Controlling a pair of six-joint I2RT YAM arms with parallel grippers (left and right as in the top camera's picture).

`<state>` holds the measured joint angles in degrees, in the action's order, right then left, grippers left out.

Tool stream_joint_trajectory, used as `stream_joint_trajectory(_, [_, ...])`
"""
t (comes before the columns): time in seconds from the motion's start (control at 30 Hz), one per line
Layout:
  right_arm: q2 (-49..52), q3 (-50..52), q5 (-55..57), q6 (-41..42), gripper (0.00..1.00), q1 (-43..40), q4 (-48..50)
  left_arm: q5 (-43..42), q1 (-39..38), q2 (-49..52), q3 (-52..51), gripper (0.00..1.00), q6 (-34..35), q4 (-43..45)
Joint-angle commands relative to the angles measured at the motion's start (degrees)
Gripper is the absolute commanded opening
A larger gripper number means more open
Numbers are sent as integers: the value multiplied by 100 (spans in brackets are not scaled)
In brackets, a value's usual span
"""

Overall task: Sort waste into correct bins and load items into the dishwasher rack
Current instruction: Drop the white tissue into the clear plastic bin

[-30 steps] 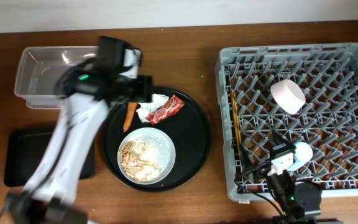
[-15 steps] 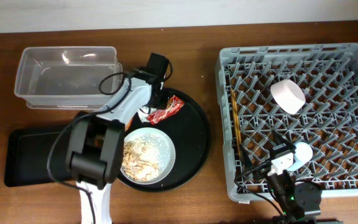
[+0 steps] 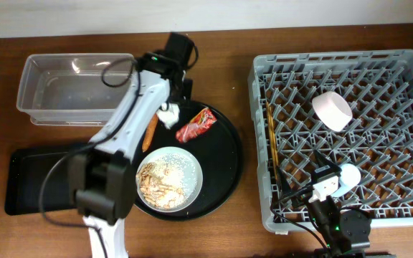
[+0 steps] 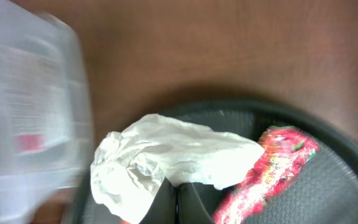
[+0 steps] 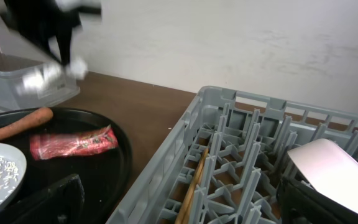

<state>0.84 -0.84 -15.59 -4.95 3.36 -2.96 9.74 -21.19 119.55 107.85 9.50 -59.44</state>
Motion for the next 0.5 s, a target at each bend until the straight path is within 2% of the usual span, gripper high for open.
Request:
stream_joint_trajectory(0.0, [-52,52,-46,-20,98,-39,0,1325,190,-741,264,0,-11,-72])
stream_joint_trajectory(0.07, [-52,52,-46,-20,98,-39,2,1687,398,-734,260,0,-9,-63])
stream_joint_trajectory(0.17, [-52,52,-46,-20,98,-39,0,1716,866,-638,251,0,-11,177])
stream_joint_trajectory(0.23, [-52,52,-48,-20,98,-39,0,1425,1309,-542,251,0,-13,492])
stream_joint_trajectory(0.27, [-52,52,-46,-20,98,-39,2,1025,1510,-490,251,2,-44,643])
stream_joint_trajectory(0.3, [-52,52,-46,-20,98,-39,0,734,1650,-424,251,17,-131,741])
stream_joint_trajectory(0.33, [-52,52,-46,-17,98,-39,2,466,1827,-354,251,44,-173,850])
stream_joint_trajectory(0.37, [-52,52,-46,-20,98,-39,0,380,1921,-319,251,52,-173,909])
stream_joint_trajectory(0.47, [-52,52,-46,-20,98,-39,2,74,2050,-326,269,55,-225,931])
